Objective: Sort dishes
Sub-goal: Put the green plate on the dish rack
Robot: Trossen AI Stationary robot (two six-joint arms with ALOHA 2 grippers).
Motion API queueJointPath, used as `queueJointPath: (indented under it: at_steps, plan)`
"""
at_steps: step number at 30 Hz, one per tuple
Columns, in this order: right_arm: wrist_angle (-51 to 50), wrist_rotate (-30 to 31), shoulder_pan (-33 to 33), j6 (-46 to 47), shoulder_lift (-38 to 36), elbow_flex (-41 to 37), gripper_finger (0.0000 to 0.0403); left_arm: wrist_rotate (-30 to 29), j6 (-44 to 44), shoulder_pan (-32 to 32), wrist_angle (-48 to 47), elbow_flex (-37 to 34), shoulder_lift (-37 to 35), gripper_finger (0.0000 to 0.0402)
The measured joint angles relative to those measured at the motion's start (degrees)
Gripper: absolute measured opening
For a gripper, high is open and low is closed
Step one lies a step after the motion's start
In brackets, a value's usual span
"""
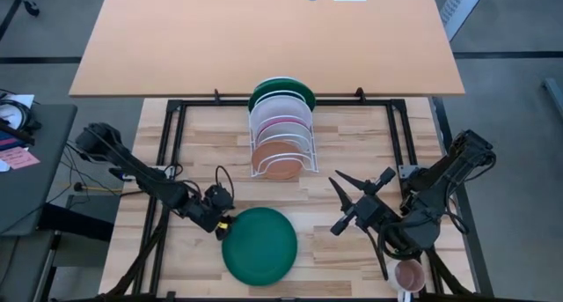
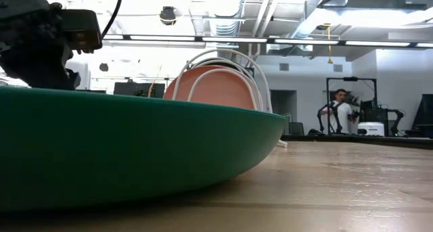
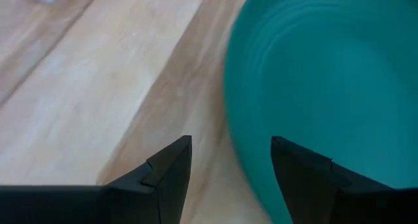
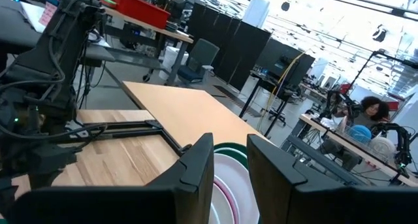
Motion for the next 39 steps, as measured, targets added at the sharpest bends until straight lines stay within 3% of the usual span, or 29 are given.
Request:
queueJointPath:
  at_steps: [17,22,29,39]
  plan:
    - [-0.3,0.0,-0.1,0.4,0.0,0.0,0.0098,1.0,1.3,1.2,5.5,0.1,9.2,0.0198]
    - [-0.7,0.0,-0.1,0.5,0.0,0.0,0.0098,0.8,4.6,1.2,7.0,0.1,9.2,0.0147]
    - [-0.9,0.0,-0.1,0.5,0.0,0.0,0.0098,0.4,11.8,1.8,7.6,0.1,9.1,0.0023]
    - [-1.3,0.0,-0.1,0.5,0.0,0.0,0.0098,-1.0,18.8,4.0,5.4,2.8,4.6,0.0004]
